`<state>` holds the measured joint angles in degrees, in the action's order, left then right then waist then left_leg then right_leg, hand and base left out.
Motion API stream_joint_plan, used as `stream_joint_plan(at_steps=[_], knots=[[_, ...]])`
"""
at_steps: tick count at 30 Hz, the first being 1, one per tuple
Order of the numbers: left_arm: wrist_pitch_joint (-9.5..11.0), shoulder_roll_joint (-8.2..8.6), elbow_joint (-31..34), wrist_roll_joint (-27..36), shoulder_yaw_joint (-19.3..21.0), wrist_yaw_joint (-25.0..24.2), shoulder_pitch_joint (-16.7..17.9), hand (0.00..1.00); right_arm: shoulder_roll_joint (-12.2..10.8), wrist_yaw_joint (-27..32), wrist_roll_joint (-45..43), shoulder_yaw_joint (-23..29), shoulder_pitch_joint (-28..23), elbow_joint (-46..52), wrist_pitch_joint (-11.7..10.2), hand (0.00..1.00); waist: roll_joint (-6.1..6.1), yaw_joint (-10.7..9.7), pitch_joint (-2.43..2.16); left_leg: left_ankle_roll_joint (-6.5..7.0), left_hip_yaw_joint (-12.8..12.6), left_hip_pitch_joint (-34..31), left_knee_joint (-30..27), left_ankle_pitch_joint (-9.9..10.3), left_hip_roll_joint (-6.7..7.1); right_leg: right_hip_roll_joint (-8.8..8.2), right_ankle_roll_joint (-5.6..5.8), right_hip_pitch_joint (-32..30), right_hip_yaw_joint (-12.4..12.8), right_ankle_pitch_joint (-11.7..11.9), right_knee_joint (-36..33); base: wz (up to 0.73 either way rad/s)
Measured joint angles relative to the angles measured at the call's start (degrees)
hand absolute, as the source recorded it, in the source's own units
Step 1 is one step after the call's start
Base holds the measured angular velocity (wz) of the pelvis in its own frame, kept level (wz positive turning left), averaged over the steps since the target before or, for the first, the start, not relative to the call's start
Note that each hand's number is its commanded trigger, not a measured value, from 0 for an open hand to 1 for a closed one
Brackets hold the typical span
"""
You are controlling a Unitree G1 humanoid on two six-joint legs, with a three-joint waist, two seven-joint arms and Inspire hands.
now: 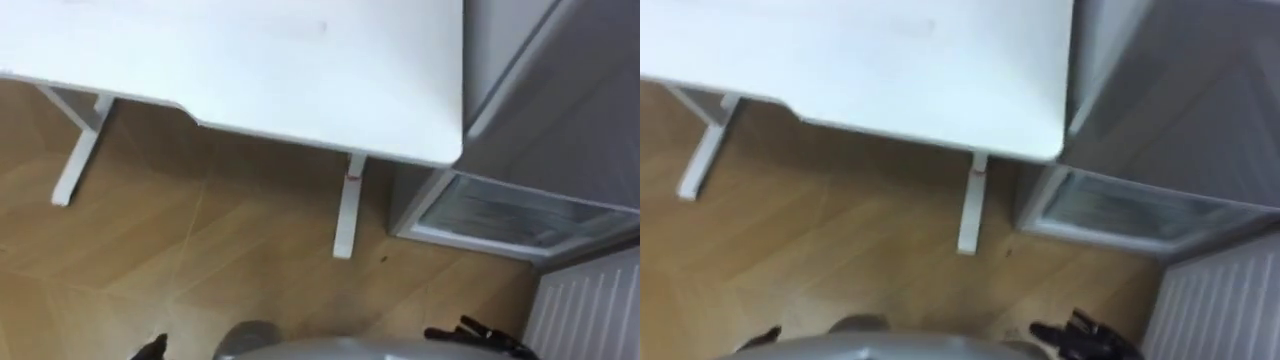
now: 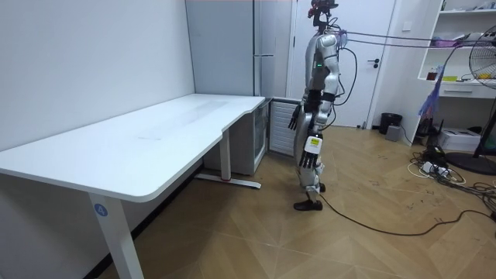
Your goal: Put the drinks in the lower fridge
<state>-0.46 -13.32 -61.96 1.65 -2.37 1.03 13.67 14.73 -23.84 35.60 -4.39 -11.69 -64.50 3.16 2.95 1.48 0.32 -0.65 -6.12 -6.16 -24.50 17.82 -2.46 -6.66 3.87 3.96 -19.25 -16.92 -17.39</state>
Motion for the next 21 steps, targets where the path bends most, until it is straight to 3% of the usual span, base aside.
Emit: stream_joint_plan(at_steps=[5, 8, 13, 15, 21], knots=[[0.0, 1.24, -1.2, -0.1, 1.3, 1.8, -0.7, 0.00, -2.3, 4.2, -2.3, 3.4, 0.0, 0.9, -0.1, 0.00, -0.30, -1.1, 0.05, 0.02, -1.1, 1.5, 0.4, 0.0, -0.12, 0.14, -0.04, 0.5, 2.0, 0.3, 0.0, -0.19], [0.3, 1.64, -1.2, -0.1, 3.4, 2.3, -0.8, 0.00, -3.8, 7.1, -5.6, 6.1, 0.3, 0.8, -0.9, 0.00, -0.95, -2.1, 0.11, 0.10, -1.2, 2.1, 1.1, 0.0, -0.41, 0.83, -0.05, 1.4, 2.7, 1.7, 2.1, -0.15], [0.9, 2.85, -1.0, -0.1, 3.4, 4.0, -1.3, 0.00, -4.0, 13.1, -9.5, 6.9, 0.2, 2.9, -2.2, 0.00, -2.12, -2.9, 0.18, 0.43, -3.7, 3.8, 2.9, -0.4, -0.58, 1.02, 0.13, 1.4, 5.1, 2.9, 3.5, -0.28], [1.0, 3.67, -1.1, -0.2, 3.3, 4.5, -2.5, 0.00, -4.2, 16.1, -16.5, 7.9, 0.2, 8.4, -2.3, 0.00, -2.53, -3.5, -0.10, 0.54, -5.1, 3.9, 3.7, -0.7, -0.76, 1.11, 0.11, 0.3, 6.7, 3.4, 3.5, -0.38], [1.8, 3.56, -1.6, -1.3, 3.4, 4.3, -3.7, 0.00, -5.0, 22.6, -21.2, 10.7, 1.2, 22.7, -3.6, 0.00, -2.19, -5.8, 0.01, 0.45, -7.4, 6.9, 7.0, -1.6, -0.59, 1.29, 0.02, 0.1, 9.9, 4.1, 3.8, -0.31]])
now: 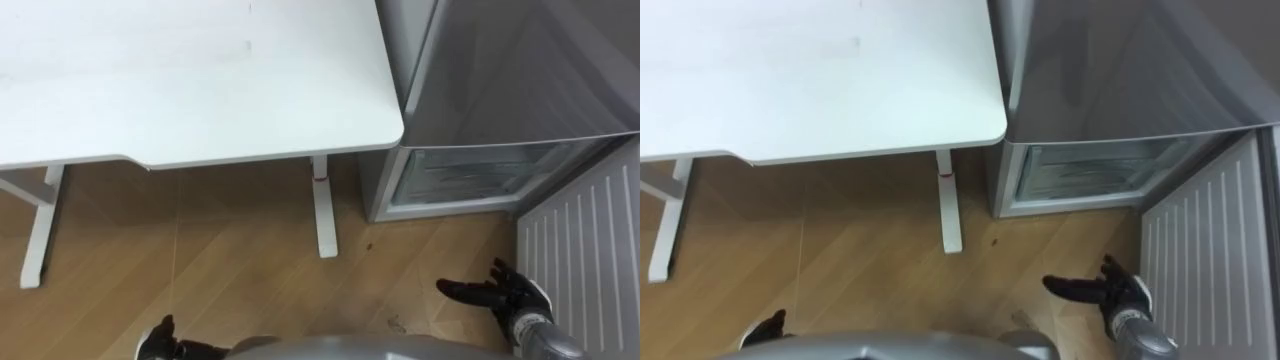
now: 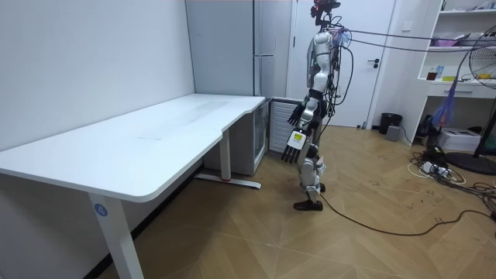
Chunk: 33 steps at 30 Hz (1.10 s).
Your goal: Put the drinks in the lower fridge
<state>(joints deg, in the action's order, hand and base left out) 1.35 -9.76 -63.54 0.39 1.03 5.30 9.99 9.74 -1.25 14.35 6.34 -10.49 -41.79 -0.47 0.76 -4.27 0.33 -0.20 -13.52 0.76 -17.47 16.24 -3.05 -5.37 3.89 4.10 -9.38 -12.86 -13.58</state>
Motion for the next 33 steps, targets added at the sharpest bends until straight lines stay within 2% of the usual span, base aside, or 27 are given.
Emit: stream_joint_plan(at_steps=[4, 8, 11, 14, 17, 20, 23, 24, 28, 33], knots=[[0.6, 0.07, 0.1, -1.7, 0.9, -0.8, 0.0, 0.00, 0.1, 2.9, -0.6, 0.5, -1.8, 13.7, -1.4, 0.00, 0.84, -0.6, -0.21, -0.19, -0.6, 2.4, 3.1, -1.2, 0.62, 0.04, -0.03, 0.2, 1.5, 0.0, 0.1, -0.26], [0.6, 0.01, 0.1, -3.8, 2.2, -1.0, -0.1, 0.00, 0.2, 6.7, -2.7, 4.8, -1.9, 22.8, -2.0, 0.00, 2.28, -1.0, -0.34, -0.34, -0.5, 3.7, 4.0, -1.6, 0.72, 0.45, -0.21, 0.7, 3.0, 0.1, 1.1, -0.13], [0.6, -0.19, 0.1, -3.7, 3.4, -1.4, 0.5, 0.00, 0.6, 10.3, -2.9, 8.8, -1.9, 29.1, -2.0, 0.00, 2.41, -2.1, -0.30, -0.36, -0.4, 3.6, 4.2, -1.6, 0.75, 0.45, -0.21, 0.7, 2.9, 0.1, 1.1, -0.04], [0.6, -0.27, 0.4, -3.8, 4.2, -1.2, 1.2, 0.00, 1.5, 15.0, -3.1, 12.3, -1.8, 34.1, -2.1, 0.00, 3.04, -2.6, -0.43, -0.36, -0.4, 3.7, 4.5, -1.6, 0.77, 0.51, -0.22, 0.4, 3.0, 0.2, 1.1, -0.07], [0.6, -0.38, 0.4, -3.9, 5.1, -0.8, 2.2, 0.00, 4.3, 19.3, -3.6, 14.6, -0.4, 35.1, -2.2, 0.00, 3.55, -3.2, -0.60, -0.37, -0.2, 4.0, 4.8, -1.6, 0.82, 0.56, -0.21, 0.6, 3.2, 0.2, 1.2, -0.03], [0.6, -0.56, 0.9, -5.0, 5.8, -0.3, 3.1, 0.00, 5.8, 22.3, -3.9, 17.0, -0.2, 35.6, -2.5, 0.00, 4.11, -3.4, -0.64, -0.43, -0.1, 3.9, 4.8, -1.7, 0.79, 0.65, -0.33, 0.7, 3.1, 0.4, 2.0, 0.00], [0.3, -0.59, 1.4, -5.0, 5.8, -0.3, 3.5, 0.00, 5.8, 24.6, -4.5, 18.1, -0.2, 35.5, -2.5, 0.00, 4.22, -3.5, -0.61, -0.45, 0.0, 3.9, 4.8, -1.7, 0.76, 0.69, -0.36, 0.7, 3.0, 0.4, 2.0, 0.00], [0.1, -0.60, 1.7, -5.0, 5.8, -0.3, 3.6, 0.00, 5.8, 25.4, -5.7, 18.2, -0.4, 35.5, -2.5, 0.00, 4.46, -3.5, -0.46, -0.45, 0.0, 3.9, 4.8, -1.7, 0.76, 0.69, -0.38, 0.7, 3.0, 0.4, 2.0, 0.00], [-0.9, -0.61, 2.7, -5.0, 5.9, -0.4, 3.9, 0.00, 5.8, 28.0, -6.3, 18.3, -1.0, 34.4, -2.5, 0.00, 4.55, -3.6, -0.49, -0.45, 0.2, 3.8, 4.9, -1.7, 0.74, 0.69, -0.40, 0.7, 2.9, 0.5, 1.9, 0.00], [-2.3, -0.64, 4.7, -5.1, 6.4, -0.3, 5.3, 0.00, 5.9, 29.9, 0.2, 21.3, -1.1, 27.4, -1.8, 0.00, 4.88, -3.7, -0.67, -0.45, 1.1, 3.9, 5.7, -1.7, 0.84, 0.89, -0.37, 0.8, 3.0, 0.7, 1.9, 0.00]])
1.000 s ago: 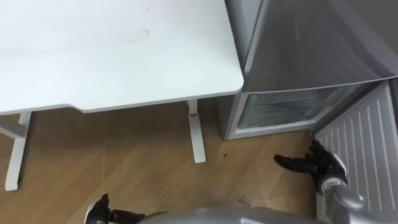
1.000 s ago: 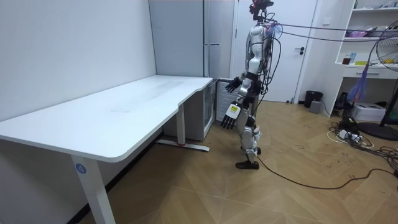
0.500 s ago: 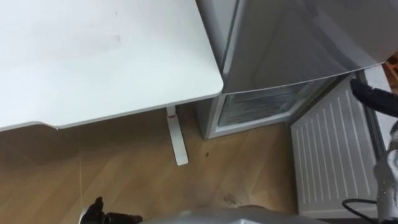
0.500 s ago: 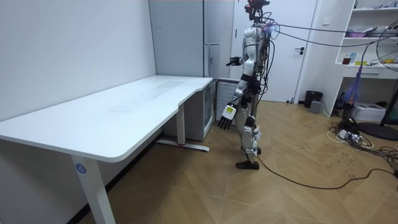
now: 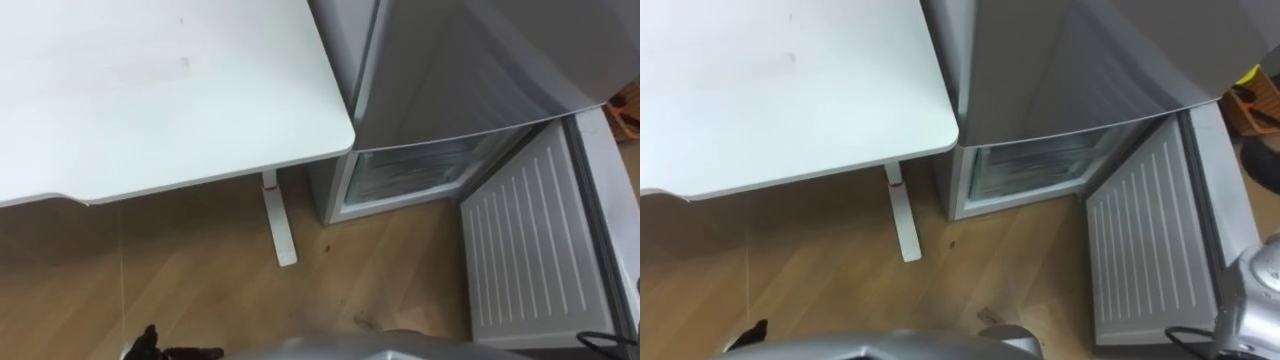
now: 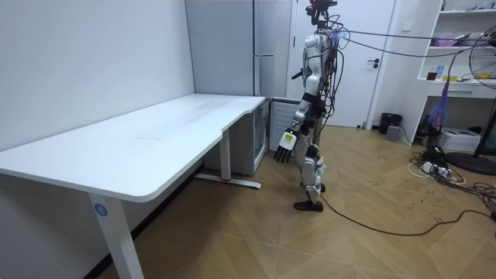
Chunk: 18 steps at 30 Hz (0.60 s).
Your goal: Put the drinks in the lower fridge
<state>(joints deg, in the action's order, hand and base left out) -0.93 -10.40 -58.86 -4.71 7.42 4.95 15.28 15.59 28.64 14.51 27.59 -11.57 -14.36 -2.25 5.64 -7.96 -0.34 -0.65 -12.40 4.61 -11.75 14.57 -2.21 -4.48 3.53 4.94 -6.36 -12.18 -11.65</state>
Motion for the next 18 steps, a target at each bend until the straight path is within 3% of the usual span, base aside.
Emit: stream_joint_plan(at_steps=[8, 11, 18], knots=[[-1.8, 0.04, 1.8, -3.7, 1.5, 0.1, 2.2, 0.00, 0.3, 0.3, 5.7, 1.4, 0.2, -9.6, 1.6, 0.00, 0.07, 0.0, 0.03, -0.17, 1.7, 0.2, 0.0, -0.1, -0.03, 0.36, -0.01, 0.1, 0.1, 0.0, 0.1, 0.00], [-2.8, 0.04, 3.7, -5.5, 2.0, -0.7, 2.9, 0.00, 0.4, -1.3, 8.1, 3.4, 1.9, -15.2, 1.9, 0.00, 0.18, -0.2, 0.06, -0.18, 1.7, 0.1, 0.0, -0.2, -0.03, 0.36, -0.02, 0.2, 0.0, 0.0, 0.2, 0.00], [-2.9, 0.05, 3.9, -9.2, 2.1, -2.9, 3.0, 0.00, 1.6, -5.8, 12.4, 3.7, 2.6, -22.2, 2.4, 0.00, 0.40, -1.0, 0.18, -0.20, 1.8, -0.1, -0.1, -0.3, -0.08, 0.37, -0.06, 0.1, -0.2, 0.0, 0.2, 0.00]])
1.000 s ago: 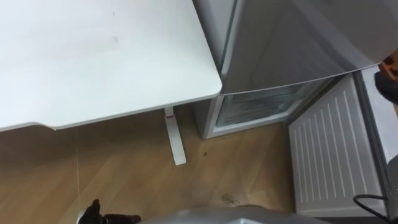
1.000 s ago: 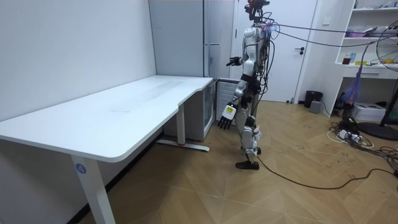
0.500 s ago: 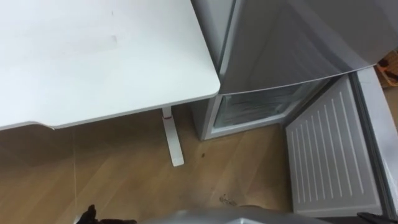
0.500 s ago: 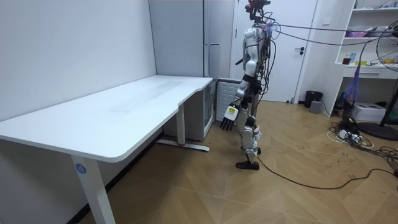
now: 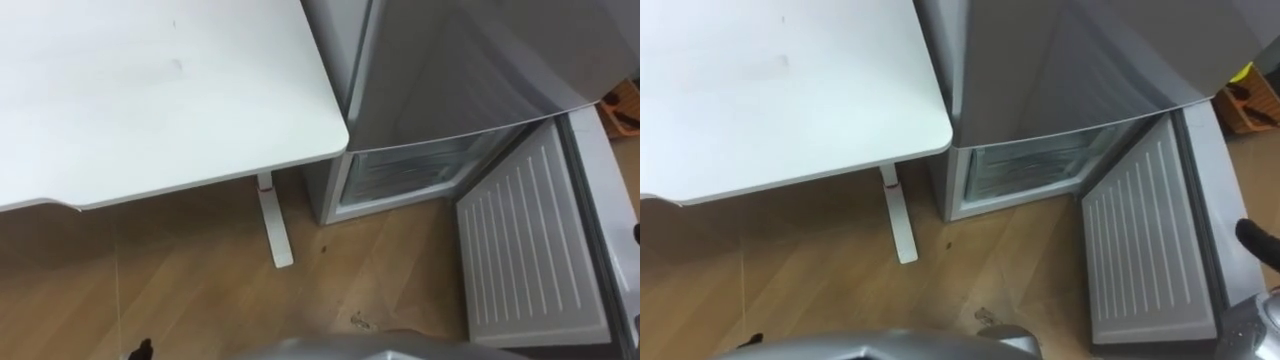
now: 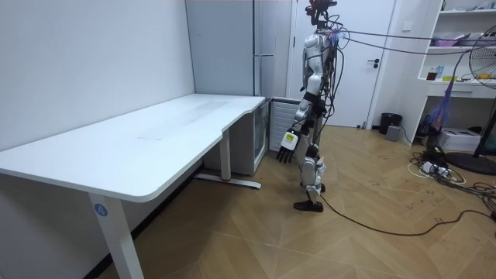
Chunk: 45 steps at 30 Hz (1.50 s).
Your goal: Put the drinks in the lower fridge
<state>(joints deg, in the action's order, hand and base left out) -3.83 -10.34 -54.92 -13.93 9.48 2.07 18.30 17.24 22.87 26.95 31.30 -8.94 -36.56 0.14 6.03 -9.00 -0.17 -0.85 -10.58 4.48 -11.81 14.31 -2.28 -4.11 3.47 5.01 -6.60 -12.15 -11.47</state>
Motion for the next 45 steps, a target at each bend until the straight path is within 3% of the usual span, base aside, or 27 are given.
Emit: stream_joint_plan(at_steps=[6, 9, 19, 23, 27, 40, 45], knots=[[-1.0, 0.06, 0.2, -0.2, 1.2, -0.9, -0.1, 0.00, 0.1, -3.6, 5.0, 0.0, 0.0, -6.6, 0.9, 0.00, 0.06, -0.1, -0.02, 0.00, 0.1, 0.1, 0.4, 0.0, -0.01, 0.02, -0.03, 0.1, -0.1, 0.0, 0.0, 0.00], [-1.1, -0.07, 0.1, -0.4, 1.6, -1.3, 0.0, 0.00, 0.6, -5.4, 5.5, 0.1, 0.4, -8.9, 0.3, 0.00, 0.00, -0.1, 0.12, 0.00, 0.1, 0.2, 0.2, 0.0, -0.01, 0.04, -0.09, 0.1, 0.0, 0.1, -0.1, 0.00], [-1.5, -0.55, -0.3, -0.3, 1.7, -1.0, 0.0, 0.00, 0.0, -8.9, 9.3, -0.1, 0.6, -12.4, -1.7, 0.00, 0.16, 0.2, -0.03, -0.02, 0.5, 0.8, 0.2, 0.0, -0.09, 0.25, -0.46, 1.1, 0.0, 0.3, 0.9, 0.00], [-2.2, -0.55, -0.3, -0.3, 1.5, -1.0, -0.2, 0.00, 0.1, -9.3, 10.0, -0.8, 0.5, -12.8, -2.1, 0.00, -0.50, 0.3, -0.11, -0.02, 0.6, 0.7, 0.1, 0.0, -0.11, 0.30, -0.57, 0.9, 0.1, 0.4, 0.9, 0.00], [-2.3, -0.55, -0.3, -0.4, 1.4, -1.1, -0.8, 0.00, 0.1, -9.9, 10.8, -1.5, 0.4, -14.3, -2.1, 0.00, -1.34, 0.8, -0.50, -0.02, 0.6, 0.8, 0.1, 0.0, -0.11, 0.31, -0.58, 1.0, 0.1, 0.4, 0.9, 0.00], [-2.5, -0.60, -1.3, -1.9, -0.4, -1.5, -1.4, 0.00, -1.1, -16.0, 20.1, -7.6, 1.0, -18.2, 1.1, 0.00, -2.00, 1.7, -0.10, -0.02, 0.7, 0.1, 0.0, 0.0, -0.10, 0.37, -0.64, 0.4, 0.2, 0.4, 0.8, 0.00], [-2.8, -0.61, -2.3, -1.4, -3.3, -1.5, -2.3, 0.00, -2.3, -18.2, 22.8, -12.3, 1.1, -15.7, 1.2, 0.00, -2.63, 1.8, -0.29, -0.02, 0.5, 0.0, -0.1, 0.0, -0.08, 0.35, -0.66, 0.1, 0.4, 0.4, 0.7, -0.02]])
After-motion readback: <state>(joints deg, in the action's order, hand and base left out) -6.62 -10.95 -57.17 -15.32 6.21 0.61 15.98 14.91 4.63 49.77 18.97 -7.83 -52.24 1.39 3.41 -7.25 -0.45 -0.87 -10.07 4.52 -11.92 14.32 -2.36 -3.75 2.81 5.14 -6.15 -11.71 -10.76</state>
